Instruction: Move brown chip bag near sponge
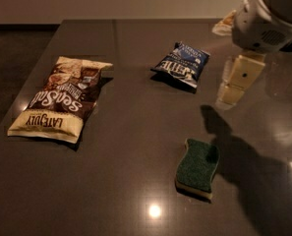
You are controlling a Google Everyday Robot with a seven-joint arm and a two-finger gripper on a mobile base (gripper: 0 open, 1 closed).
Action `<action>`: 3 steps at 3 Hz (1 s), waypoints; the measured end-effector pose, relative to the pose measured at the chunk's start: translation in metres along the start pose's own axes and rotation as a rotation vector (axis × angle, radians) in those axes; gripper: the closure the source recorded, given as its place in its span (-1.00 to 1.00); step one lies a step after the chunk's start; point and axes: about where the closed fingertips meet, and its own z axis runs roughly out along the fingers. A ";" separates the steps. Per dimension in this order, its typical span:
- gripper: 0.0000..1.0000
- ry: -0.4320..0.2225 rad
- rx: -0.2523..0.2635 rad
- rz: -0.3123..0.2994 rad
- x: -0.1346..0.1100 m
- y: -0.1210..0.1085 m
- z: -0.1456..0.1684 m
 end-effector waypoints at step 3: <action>-1.00 -0.128 -0.039 -0.219 -0.112 -0.035 0.072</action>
Offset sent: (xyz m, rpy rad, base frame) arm 0.0762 0.1342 -0.0207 0.0636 -0.0535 0.2822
